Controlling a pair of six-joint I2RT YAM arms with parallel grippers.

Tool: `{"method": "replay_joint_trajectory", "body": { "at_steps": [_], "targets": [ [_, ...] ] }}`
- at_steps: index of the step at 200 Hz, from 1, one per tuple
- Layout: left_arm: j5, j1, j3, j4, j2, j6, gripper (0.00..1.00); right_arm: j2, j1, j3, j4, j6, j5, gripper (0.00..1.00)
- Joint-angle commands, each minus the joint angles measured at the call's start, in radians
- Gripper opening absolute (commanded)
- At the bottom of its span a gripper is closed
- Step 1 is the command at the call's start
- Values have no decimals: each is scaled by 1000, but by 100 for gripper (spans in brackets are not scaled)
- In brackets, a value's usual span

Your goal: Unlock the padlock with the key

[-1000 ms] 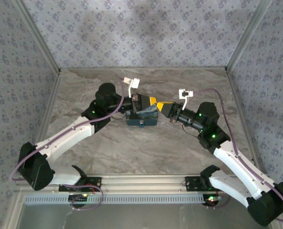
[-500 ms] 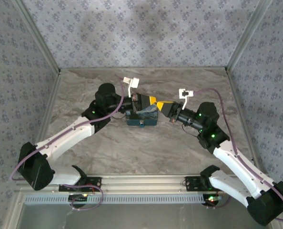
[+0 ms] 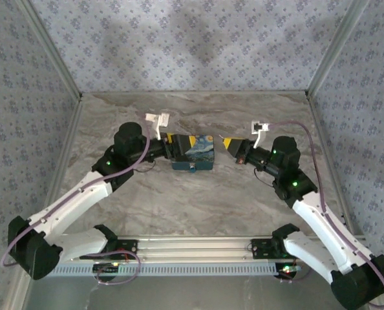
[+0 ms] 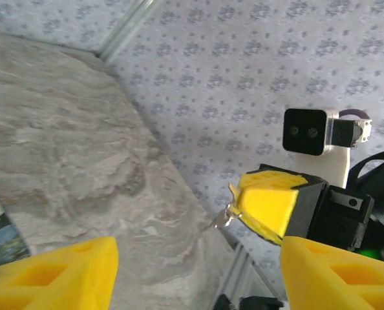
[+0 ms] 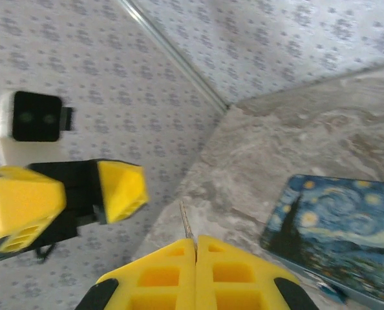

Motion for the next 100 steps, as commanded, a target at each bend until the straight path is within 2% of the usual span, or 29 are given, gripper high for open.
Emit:
{"method": "replay_joint_trajectory", "body": {
  "at_steps": [1,16,40,43,46,74,100],
  "targets": [
    [-116,-2,-64,-158,-6,55,77,52,-21,65,-108,-86,76,0],
    [-152,-14,-116,-175,0,58,80,112,-31,93,-131,-114,106,0],
    [-231,-48,-209,-147,22,45,90,223,-35,145,-152,-166,159,0],
    [-235,-51,-220,-136,26,43,96,237,-35,152,-154,-170,168,0],
    [-238,-55,-232,-123,30,42,98,253,-35,160,-156,-178,173,0],
    [-274,-83,-317,-7,80,34,98,402,-35,238,-161,-223,218,0],
    [-285,-93,-326,60,174,34,98,563,-39,329,-161,-256,246,0]
  ]
}}
